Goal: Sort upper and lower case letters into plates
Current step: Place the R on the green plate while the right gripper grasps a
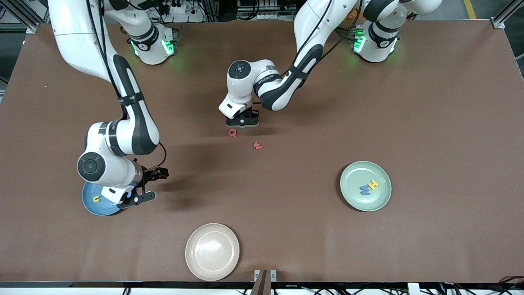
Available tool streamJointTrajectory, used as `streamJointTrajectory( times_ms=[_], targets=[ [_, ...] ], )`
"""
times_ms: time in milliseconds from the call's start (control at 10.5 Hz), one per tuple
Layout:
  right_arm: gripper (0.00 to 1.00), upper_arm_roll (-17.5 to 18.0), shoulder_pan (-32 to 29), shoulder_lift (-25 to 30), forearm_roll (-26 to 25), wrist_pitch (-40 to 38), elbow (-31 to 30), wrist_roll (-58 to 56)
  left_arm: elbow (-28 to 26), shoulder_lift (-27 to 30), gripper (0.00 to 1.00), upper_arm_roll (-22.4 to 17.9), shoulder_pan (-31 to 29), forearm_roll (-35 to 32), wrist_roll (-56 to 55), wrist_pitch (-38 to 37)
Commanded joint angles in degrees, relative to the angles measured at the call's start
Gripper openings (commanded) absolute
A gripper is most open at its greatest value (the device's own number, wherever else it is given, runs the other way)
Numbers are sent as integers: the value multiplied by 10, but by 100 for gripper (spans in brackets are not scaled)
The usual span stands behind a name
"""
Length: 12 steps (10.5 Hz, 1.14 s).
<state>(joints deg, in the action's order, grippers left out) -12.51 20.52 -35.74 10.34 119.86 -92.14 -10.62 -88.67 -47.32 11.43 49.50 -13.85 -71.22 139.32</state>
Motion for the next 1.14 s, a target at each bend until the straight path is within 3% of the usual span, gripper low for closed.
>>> streamJointTrajectory(
  times_ms=[0, 380, 666, 1046],
  targets=[
    [100, -1, 34, 44, 10, 8, -60, 45, -1, 43, 0, -10, -11, 5, -16, -74],
    [100, -1, 109, 83, 10, 4, -91, 80, -30, 142, 0, 6, -130, -1, 57, -125],
    [100, -1, 201, 82, 10, 5, -90, 174, -89, 226, 0, 36, -275, 1, 239, -125],
    [100, 5, 296, 86, 10, 16, -119, 255, -128, 252, 0, 36, -397, 5, 420, -129]
  ],
)
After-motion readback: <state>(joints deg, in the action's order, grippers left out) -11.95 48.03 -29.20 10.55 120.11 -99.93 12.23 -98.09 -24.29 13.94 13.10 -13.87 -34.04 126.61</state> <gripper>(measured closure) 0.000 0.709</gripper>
